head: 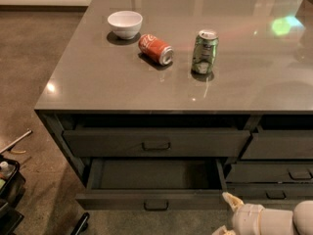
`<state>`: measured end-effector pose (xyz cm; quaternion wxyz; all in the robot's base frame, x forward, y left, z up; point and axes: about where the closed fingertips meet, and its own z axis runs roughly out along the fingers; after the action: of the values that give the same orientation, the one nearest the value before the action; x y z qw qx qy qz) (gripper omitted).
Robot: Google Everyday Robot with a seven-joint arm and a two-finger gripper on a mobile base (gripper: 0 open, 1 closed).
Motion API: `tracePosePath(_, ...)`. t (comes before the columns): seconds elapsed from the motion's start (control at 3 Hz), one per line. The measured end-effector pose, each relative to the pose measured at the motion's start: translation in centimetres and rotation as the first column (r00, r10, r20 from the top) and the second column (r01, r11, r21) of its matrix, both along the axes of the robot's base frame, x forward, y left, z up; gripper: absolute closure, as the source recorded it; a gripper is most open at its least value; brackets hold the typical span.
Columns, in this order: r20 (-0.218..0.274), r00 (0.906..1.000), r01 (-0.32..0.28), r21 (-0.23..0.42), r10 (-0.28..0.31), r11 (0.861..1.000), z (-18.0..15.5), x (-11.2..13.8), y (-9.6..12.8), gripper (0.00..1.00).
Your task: Close middle drawer
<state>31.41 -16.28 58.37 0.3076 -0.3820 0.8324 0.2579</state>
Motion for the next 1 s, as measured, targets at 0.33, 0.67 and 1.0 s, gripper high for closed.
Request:
tracePosePath(0.33,-0.099,0.9947,0.034,0.075,-0.027,0.997,-6.5,0.1,-0.2,0.00)
tracePosePath(0.67,-0.141,0.9898,0.038,0.118,-0.021,0.992,-8.5,-0.7,0.6,0.17)
tracePosePath(1.0,-0.141,0.9898,0.038,0.118,-0.021,0.992,-8.5,-0.7,0.6,0.40)
